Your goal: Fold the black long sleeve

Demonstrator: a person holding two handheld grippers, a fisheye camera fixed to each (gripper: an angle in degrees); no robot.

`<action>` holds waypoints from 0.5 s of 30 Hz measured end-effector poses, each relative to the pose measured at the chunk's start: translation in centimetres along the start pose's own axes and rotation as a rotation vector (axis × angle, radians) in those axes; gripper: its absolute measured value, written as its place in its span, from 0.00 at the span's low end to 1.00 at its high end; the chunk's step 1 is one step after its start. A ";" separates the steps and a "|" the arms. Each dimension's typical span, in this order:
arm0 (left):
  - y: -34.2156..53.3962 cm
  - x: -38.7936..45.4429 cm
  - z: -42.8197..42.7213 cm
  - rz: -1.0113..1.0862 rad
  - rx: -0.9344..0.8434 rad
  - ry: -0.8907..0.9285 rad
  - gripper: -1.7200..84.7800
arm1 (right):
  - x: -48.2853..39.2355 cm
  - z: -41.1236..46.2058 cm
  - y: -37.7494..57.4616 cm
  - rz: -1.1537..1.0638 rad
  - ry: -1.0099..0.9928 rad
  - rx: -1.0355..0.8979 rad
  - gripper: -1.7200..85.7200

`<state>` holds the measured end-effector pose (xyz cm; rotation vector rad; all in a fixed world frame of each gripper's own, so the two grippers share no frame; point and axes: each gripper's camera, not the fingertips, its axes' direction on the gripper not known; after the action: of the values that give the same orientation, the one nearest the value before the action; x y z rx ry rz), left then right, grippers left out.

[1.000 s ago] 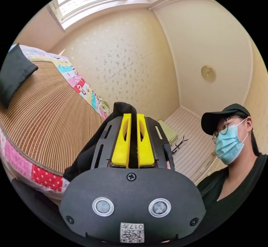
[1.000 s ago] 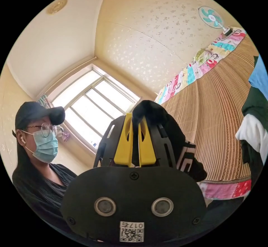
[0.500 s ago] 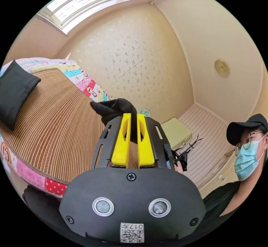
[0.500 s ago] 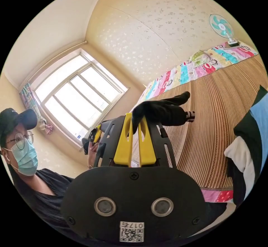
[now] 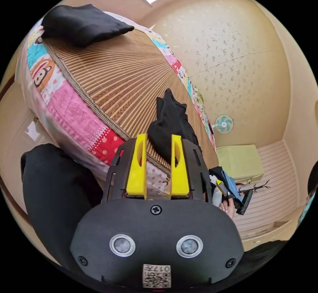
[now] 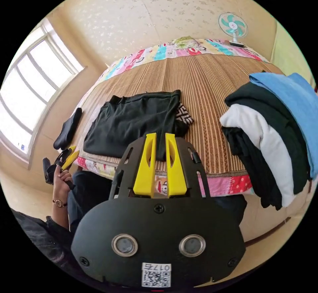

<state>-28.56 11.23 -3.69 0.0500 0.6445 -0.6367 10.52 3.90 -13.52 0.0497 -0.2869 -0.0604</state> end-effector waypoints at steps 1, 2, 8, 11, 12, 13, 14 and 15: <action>-0.3 0.6 1.1 -0.018 -0.020 -0.051 0.17 | -1.4 1.3 -0.8 -0.037 -0.015 0.012 0.07; -0.3 0.9 1.3 -0.019 -0.012 -0.071 0.17 | -1.9 2.1 -1.0 -0.048 -0.021 0.010 0.06; 0.4 2.8 2.7 -0.054 0.079 -0.137 0.15 | -4.1 10.0 1.7 -0.077 0.154 -0.073 0.06; -1.4 3.7 5.6 -0.056 -0.054 -0.075 0.11 | -4.3 10.2 5.0 -0.072 0.133 0.072 0.05; -1.9 4.5 6.3 -0.065 -0.062 -0.033 0.09 | -4.2 10.5 6.0 -0.106 0.134 0.117 0.04; -2.3 6.1 6.6 -0.037 -0.039 0.011 0.08 | -4.1 10.6 6.8 -0.144 0.123 0.155 0.04; -2.4 7.2 6.6 -0.007 -0.018 0.036 0.08 | -3.9 10.6 7.0 -0.145 0.108 0.167 0.04; -2.4 9.8 6.8 0.074 0.028 0.088 0.07 | -3.2 10.4 7.2 -0.126 0.069 0.175 0.04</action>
<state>-20.15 2.36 -3.47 0.1278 0.7152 -0.5745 4.85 10.86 -4.05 0.2428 -0.2198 -0.1581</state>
